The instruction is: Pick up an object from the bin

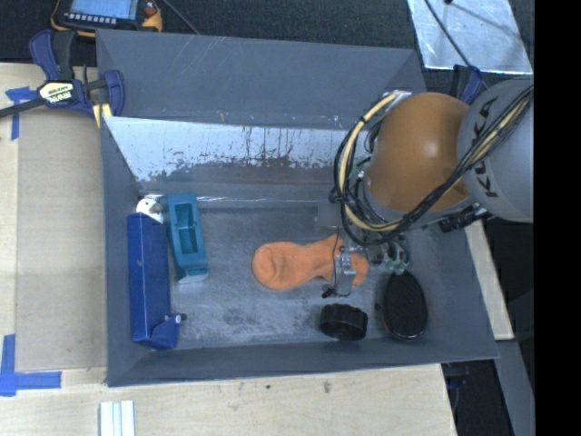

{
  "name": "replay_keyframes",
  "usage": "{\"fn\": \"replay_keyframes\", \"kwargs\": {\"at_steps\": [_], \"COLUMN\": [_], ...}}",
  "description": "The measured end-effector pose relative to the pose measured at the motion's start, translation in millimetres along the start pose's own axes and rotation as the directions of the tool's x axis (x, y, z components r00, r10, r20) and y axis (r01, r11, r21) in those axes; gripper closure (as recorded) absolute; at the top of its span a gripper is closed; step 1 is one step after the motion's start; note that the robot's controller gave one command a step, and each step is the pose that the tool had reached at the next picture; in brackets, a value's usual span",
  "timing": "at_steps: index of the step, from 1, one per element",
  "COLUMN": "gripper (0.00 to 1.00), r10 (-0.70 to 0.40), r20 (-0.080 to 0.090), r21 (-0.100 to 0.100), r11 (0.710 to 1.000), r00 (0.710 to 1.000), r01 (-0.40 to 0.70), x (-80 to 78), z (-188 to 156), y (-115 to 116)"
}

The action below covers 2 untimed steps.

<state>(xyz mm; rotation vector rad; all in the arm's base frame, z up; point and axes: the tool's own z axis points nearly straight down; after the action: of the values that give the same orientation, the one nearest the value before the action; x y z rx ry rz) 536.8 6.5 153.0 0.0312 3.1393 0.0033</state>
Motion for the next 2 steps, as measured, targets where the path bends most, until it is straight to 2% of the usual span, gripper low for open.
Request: {"fn": "replay_keyframes", "kwargs": {"at_steps": [1,2], "gripper": [1.0,0.0], "r10": [0.042,0.042], "r20": [0.002,0.002], "r21": [0.002,0.002], "r11": [0.999,0.999], "r00": [0.999,0.999], "r01": [-0.042,-0.042], "x": [-59.9,-59.9], "z": [31.4,31.4], "y": [30.6,30.6]}}
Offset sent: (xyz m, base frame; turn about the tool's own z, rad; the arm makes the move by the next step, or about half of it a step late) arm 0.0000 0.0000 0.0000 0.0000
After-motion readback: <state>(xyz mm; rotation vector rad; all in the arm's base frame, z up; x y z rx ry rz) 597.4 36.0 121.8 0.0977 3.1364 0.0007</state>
